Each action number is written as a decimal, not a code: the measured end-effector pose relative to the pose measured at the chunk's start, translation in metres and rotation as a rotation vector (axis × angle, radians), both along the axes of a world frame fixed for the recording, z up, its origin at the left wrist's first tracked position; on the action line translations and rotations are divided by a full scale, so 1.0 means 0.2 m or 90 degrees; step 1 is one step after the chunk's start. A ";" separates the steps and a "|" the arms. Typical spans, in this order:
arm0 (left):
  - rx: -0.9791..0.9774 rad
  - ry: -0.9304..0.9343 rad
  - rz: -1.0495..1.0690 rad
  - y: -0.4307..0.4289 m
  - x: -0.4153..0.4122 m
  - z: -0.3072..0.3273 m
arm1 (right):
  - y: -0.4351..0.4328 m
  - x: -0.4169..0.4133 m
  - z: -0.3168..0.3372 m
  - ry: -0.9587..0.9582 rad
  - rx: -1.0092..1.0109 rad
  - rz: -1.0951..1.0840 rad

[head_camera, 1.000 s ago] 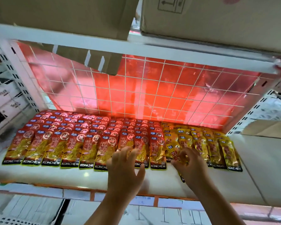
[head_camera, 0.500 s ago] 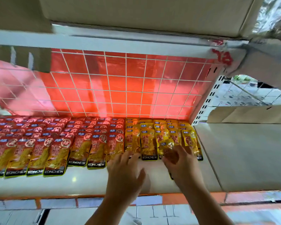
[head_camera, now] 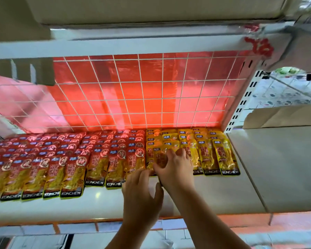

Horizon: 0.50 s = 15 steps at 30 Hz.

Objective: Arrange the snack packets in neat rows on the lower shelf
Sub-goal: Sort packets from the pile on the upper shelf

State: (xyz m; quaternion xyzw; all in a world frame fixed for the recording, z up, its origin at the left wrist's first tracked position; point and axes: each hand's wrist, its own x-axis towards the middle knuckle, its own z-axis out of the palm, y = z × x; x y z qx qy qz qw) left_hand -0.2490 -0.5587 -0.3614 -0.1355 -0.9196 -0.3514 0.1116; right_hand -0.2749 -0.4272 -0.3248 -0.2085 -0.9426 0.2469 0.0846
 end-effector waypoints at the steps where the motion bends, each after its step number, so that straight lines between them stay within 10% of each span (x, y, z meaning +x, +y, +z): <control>1: 0.025 0.007 0.009 0.00 0.00 0.01 | -0.01 -0.01 0.00 -0.003 0.002 -0.002; 15: 0.127 -0.004 -0.007 -0.03 0.00 0.01 | -0.09 -0.15 -0.03 -0.082 0.008 -0.038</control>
